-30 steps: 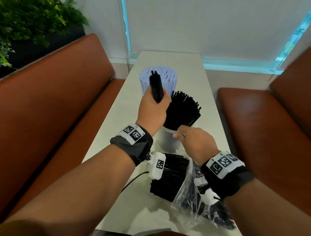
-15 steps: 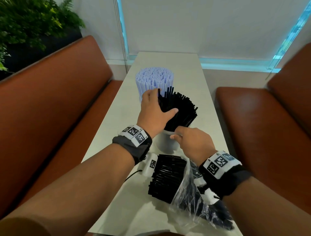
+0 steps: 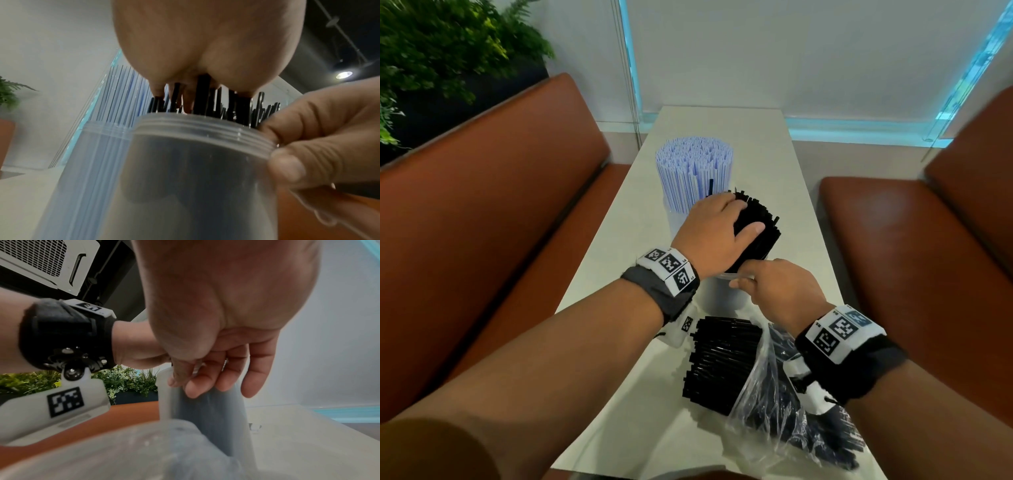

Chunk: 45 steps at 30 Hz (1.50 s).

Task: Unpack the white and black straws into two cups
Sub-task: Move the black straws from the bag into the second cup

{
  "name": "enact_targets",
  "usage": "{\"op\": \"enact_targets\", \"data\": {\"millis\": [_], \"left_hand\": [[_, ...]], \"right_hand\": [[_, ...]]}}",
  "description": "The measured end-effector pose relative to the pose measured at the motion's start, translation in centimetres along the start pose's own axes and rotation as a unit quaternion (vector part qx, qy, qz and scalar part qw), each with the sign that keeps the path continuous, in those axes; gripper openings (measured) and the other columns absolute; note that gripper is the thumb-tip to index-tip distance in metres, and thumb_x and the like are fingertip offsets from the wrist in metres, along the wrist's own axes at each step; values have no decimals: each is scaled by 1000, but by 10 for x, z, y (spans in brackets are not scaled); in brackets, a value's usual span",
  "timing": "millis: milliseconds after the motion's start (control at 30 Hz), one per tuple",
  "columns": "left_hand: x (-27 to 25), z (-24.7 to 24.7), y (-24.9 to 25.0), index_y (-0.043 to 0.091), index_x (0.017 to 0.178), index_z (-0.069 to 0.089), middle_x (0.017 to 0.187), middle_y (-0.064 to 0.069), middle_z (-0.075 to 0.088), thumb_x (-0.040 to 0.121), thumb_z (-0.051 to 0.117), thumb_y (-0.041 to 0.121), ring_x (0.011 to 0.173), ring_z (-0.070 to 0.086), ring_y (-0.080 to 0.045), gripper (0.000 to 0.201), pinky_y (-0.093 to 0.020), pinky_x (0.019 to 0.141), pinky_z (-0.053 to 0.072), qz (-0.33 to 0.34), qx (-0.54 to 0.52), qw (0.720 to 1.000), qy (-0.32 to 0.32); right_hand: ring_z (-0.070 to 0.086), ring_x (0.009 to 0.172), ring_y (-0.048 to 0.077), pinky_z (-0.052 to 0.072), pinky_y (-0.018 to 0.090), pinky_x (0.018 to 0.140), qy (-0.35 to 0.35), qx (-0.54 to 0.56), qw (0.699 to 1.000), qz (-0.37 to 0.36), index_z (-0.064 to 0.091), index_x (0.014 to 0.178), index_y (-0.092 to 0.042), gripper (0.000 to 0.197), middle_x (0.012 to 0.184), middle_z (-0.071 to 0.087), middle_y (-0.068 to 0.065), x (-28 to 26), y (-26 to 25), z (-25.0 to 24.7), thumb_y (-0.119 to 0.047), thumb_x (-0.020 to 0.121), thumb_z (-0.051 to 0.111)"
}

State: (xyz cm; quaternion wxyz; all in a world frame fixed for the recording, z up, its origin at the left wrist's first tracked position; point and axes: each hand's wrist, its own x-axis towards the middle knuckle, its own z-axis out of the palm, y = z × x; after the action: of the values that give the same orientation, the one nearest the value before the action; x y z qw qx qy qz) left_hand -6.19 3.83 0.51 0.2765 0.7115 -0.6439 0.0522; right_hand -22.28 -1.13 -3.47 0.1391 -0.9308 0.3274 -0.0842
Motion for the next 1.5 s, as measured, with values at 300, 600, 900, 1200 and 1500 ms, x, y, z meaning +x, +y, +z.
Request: {"op": "enact_targets", "data": {"millis": [300, 600, 900, 1200, 1500], "left_hand": [[0, 9, -1, 15, 149, 40, 152, -5, 42, 100, 46, 49, 137, 42, -26, 60, -45, 117, 25, 36, 114, 990, -72], [-60, -32, -3, 21, 121, 58, 122, 6, 46, 87, 61, 43, 111, 52, -9, 40, -20, 97, 43, -24, -120, 976, 178], [-133, 26, 16, 27, 111, 66, 105, 10, 57, 94, 57, 43, 98, 53, -10, 25, -39, 87, 49, -28, -76, 979, -184], [-120, 66, 42, 10, 129, 53, 122, -10, 56, 98, 50, 35, 110, 54, -30, 40, -39, 86, 46, 62, 78, 940, -327], [-116, 67, 39, 9, 128, 54, 119, -8, 56, 103, 45, 33, 107, 57, -28, 35, -40, 76, 49, 64, 100, 940, -320]], "right_hand": [[52, 79, 15, 37, 29, 58, 4, 10, 1000, -14, 65, 111, -38, 24, 70, 56, -14, -1, 0, 0, -51, 101, 48], [47, 53, 0, 24, 24, 47, 99, -6, 988, 115, 44, 91, -39, 32, 54, 53, -13, -37, -6, 7, -70, 86, 36], [49, 61, 15, 26, 27, 49, -95, -61, 975, 190, 52, 77, -21, 23, 70, 52, -7, -44, 3, 29, -42, 84, 56], [58, 70, 20, 30, 27, 51, -84, -36, 980, 175, 60, 78, -17, 19, 76, 62, -1, -53, -2, 16, -28, 88, 49], [63, 78, 21, 42, 30, 61, -86, -29, 980, 178, 65, 88, -20, 20, 85, 67, -2, -50, -1, 14, -26, 92, 46]]}}
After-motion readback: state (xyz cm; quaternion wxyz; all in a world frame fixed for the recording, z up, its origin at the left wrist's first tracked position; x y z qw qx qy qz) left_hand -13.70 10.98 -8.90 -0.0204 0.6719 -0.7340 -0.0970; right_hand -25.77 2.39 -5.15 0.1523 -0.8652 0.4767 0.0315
